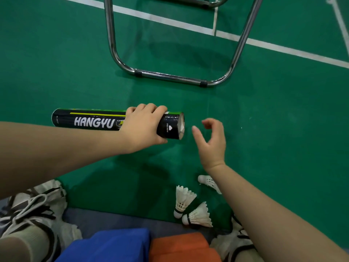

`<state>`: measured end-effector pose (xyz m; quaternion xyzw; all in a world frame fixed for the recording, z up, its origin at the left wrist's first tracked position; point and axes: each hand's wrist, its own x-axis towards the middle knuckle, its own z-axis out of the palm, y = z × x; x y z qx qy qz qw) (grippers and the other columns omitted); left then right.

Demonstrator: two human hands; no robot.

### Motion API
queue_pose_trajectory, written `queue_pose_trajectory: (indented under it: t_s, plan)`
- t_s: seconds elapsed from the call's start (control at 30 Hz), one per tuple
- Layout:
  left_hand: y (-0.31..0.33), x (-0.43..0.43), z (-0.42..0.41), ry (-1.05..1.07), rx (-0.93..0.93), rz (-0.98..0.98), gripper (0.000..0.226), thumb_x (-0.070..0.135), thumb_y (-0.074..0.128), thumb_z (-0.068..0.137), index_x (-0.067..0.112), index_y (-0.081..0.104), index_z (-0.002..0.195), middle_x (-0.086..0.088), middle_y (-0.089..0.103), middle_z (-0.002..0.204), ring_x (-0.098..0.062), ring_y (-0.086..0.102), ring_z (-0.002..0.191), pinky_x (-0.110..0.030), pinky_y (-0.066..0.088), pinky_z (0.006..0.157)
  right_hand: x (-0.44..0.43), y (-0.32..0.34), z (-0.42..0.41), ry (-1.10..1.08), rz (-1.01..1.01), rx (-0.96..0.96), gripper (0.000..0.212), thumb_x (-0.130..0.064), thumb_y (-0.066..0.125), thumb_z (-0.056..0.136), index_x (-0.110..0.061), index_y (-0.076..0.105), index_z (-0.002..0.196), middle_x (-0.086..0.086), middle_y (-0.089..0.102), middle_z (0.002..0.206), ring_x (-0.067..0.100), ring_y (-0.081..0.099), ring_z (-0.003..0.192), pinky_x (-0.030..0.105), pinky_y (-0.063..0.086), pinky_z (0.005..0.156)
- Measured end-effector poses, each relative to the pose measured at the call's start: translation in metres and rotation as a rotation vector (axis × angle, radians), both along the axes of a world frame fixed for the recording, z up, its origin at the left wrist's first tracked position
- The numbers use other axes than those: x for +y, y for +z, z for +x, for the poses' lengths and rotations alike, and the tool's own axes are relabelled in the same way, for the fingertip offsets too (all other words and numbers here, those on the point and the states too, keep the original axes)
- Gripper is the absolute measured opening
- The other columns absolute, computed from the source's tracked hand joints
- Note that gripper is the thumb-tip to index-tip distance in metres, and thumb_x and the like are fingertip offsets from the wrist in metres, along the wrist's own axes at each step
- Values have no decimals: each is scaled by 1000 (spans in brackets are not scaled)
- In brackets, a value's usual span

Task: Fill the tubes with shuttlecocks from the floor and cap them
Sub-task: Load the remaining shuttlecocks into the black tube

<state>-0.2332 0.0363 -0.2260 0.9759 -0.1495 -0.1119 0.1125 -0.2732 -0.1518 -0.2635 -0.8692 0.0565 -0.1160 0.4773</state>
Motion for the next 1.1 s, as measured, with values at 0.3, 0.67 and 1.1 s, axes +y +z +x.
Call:
queue_pose_trajectory:
  t_s: [0.3,0.67,1.1]
  plan:
    - [-6,-5,-2,-20,18,16,79,52,73,61,24,39,126,-3,49,120,-28,43,111,-43,30,94,-93,-59,-56,383,-645,777,77,-69,54,74,-31,32,137,-5,35,142,18,28,133,41,23,106]
    - [-6,-13,-3,-20,26,10,77,50,73,60,24,41,125,-3,50,118,-29,43,111,-44,30,93,-97,-49,-47,456,-644,705,45,-31,64,79,-21,45,119,-1,45,120,22,55,92,32,45,78]
    - [1,-10,11,37,7,-15,80,50,74,60,22,40,127,-5,51,117,-30,44,110,-44,31,92,-15,61,50,324,-166,-325,18,-23,60,70,-6,60,78,-2,50,81,6,43,74,17,37,68]
